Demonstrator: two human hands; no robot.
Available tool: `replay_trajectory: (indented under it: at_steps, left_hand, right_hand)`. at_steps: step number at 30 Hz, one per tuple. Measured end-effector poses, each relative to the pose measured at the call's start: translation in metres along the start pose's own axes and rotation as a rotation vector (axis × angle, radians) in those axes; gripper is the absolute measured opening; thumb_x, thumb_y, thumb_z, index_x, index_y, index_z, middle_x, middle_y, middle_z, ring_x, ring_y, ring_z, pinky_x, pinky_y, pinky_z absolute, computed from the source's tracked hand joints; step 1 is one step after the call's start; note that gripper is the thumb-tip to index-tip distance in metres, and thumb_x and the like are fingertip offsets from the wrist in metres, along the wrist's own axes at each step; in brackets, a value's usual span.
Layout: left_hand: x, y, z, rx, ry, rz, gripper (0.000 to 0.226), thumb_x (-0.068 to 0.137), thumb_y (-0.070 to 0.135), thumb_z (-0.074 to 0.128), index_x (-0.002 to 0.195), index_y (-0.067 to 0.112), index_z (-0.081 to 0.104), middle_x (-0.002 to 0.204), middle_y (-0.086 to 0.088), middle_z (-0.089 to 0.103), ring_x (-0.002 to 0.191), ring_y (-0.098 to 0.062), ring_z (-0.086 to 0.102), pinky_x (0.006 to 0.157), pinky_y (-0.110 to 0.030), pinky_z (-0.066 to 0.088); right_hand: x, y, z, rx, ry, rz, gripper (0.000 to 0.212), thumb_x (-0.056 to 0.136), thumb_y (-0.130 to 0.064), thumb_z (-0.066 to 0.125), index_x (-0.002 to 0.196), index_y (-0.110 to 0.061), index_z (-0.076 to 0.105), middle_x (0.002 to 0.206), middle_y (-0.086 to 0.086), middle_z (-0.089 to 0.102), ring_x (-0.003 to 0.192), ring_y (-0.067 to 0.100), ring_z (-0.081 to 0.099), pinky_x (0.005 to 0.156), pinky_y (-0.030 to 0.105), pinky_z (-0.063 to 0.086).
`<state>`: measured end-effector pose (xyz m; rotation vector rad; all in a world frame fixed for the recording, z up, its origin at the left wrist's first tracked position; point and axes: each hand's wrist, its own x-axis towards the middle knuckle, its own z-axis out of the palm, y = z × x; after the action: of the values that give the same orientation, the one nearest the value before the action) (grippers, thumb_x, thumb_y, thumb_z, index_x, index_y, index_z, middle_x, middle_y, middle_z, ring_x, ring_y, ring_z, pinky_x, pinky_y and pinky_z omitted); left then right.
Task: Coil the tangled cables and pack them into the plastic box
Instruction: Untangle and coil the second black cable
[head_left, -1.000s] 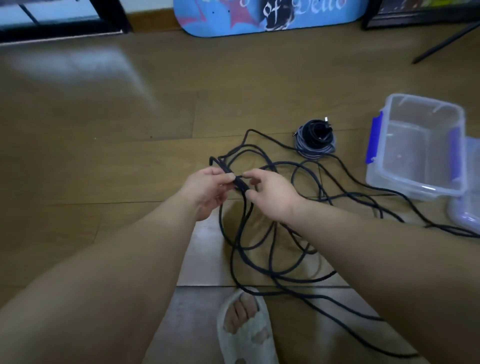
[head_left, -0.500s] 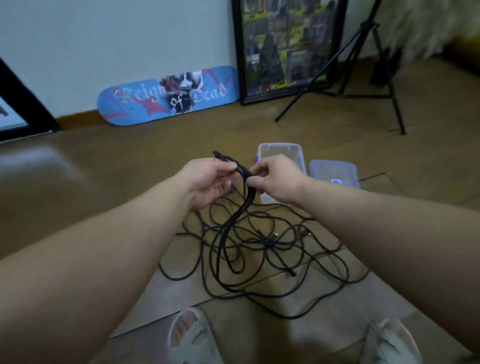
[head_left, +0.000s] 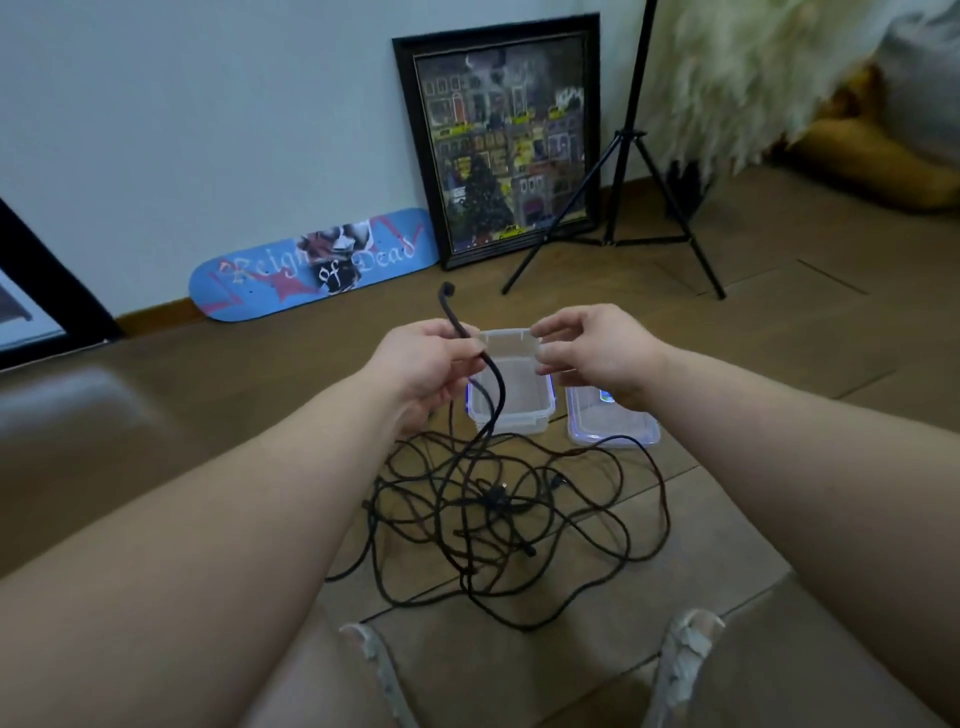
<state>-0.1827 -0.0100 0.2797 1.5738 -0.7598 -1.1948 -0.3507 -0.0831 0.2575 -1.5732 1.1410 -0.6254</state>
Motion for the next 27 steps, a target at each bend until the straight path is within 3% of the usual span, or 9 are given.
replay_trajectory:
  at_steps: [5, 9, 11, 14, 16, 18, 22, 25, 27]
  left_hand:
    - [-0.010, 0.003, 0.012, -0.230, -0.067, 0.017, 0.015, 0.094, 0.005, 0.059, 0.085, 0.016, 0.061, 0.081, 0.000, 0.069, 0.069, -0.008, 0.066, 0.065, -0.021, 0.051]
    - [-0.013, 0.011, 0.021, -0.448, -0.105, 0.033, 0.012, 0.095, 0.007, 0.059, 0.085, 0.014, 0.061, 0.074, 0.000, 0.071, 0.071, -0.008, 0.067, 0.067, -0.022, 0.058]
    - [-0.011, 0.013, 0.021, -0.518, -0.083, 0.021, 0.012, 0.094, 0.007, 0.060, 0.084, 0.014, 0.061, 0.074, 0.000, 0.071, 0.070, -0.009, 0.067, 0.067, -0.023, 0.058]
    - [-0.004, 0.012, 0.015, -0.570, 0.009, -0.035, 0.009, 0.094, 0.009, 0.059, 0.087, 0.013, 0.062, 0.077, 0.001, 0.069, 0.072, -0.008, 0.065, 0.069, -0.023, 0.053]
    - [0.003, 0.010, 0.010, -0.621, 0.075, -0.092, 0.008, 0.095, 0.012, 0.056, 0.090, 0.012, 0.062, 0.079, 0.002, 0.067, 0.072, -0.008, 0.064, 0.065, -0.021, 0.047]
    - [0.011, 0.008, 0.002, -0.688, 0.133, -0.135, 0.009, 0.096, 0.012, 0.053, 0.097, 0.011, 0.061, 0.080, 0.002, 0.065, 0.071, -0.008, 0.063, 0.058, -0.018, 0.042]
    - [0.017, 0.006, -0.008, -0.603, 0.129, -0.191, 0.006, 0.097, 0.014, 0.056, 0.098, 0.011, 0.060, 0.079, 0.003, 0.063, 0.068, -0.006, 0.060, 0.055, -0.016, 0.041]
    - [0.015, 0.003, 0.000, -0.389, 0.087, -0.164, 0.005, 0.095, 0.011, 0.059, 0.092, 0.013, 0.062, 0.073, 0.002, 0.064, 0.064, -0.004, 0.058, 0.054, -0.014, 0.040]
    - [0.016, 0.003, 0.005, -0.336, 0.084, -0.093, 0.012, 0.096, 0.005, 0.057, 0.090, 0.014, 0.062, 0.075, 0.000, 0.064, 0.060, -0.003, 0.057, 0.049, -0.012, 0.040]
  right_hand:
    - [-0.020, -0.002, -0.002, -0.144, -0.190, 0.040, 0.029, 0.088, -0.005, 0.065, 0.114, -0.016, 0.065, 0.102, 0.005, 0.068, 0.082, 0.015, 0.060, 0.072, 0.030, 0.051]
    - [-0.024, 0.004, 0.001, -0.184, -0.258, 0.077, 0.011, 0.091, -0.015, 0.063, 0.101, -0.015, 0.067, 0.092, 0.002, 0.065, 0.082, 0.012, 0.060, 0.070, 0.029, 0.051]
    - [-0.021, 0.004, 0.001, -0.188, -0.197, 0.069, 0.008, 0.095, -0.017, 0.059, 0.096, -0.013, 0.066, 0.090, 0.003, 0.069, 0.081, 0.012, 0.064, 0.069, 0.030, 0.049]
    - [-0.011, 0.002, -0.009, -0.018, 0.047, 0.038, 0.010, 0.095, -0.016, 0.061, 0.085, -0.012, 0.059, 0.077, 0.006, 0.063, 0.070, 0.015, 0.065, 0.068, 0.033, 0.049]
    - [-0.005, -0.002, -0.021, 0.134, 0.167, 0.037, 0.016, 0.091, -0.017, 0.067, 0.081, -0.014, 0.056, 0.069, 0.003, 0.055, 0.060, 0.016, 0.058, 0.069, 0.036, 0.051]
    - [-0.005, -0.004, -0.031, 0.183, 0.180, 0.060, 0.019, 0.088, -0.018, 0.070, 0.076, -0.016, 0.055, 0.064, 0.000, 0.046, 0.050, 0.013, 0.044, 0.061, 0.033, 0.049]
    - [-0.013, -0.004, -0.039, 0.318, 0.063, 0.107, 0.017, 0.091, -0.013, 0.064, 0.075, -0.015, 0.060, 0.061, -0.002, 0.042, 0.048, 0.010, 0.038, 0.052, 0.025, 0.042]
    - [-0.017, -0.001, -0.042, 0.349, 0.007, 0.093, 0.006, 0.090, -0.010, 0.061, 0.084, -0.012, 0.063, 0.065, -0.001, 0.052, 0.061, 0.014, 0.049, 0.064, 0.031, 0.047]
    - [-0.020, 0.000, -0.043, 0.190, -0.046, 0.068, 0.008, 0.087, -0.008, 0.059, 0.088, -0.011, 0.066, 0.070, 0.000, 0.061, 0.072, 0.018, 0.058, 0.075, 0.037, 0.047]
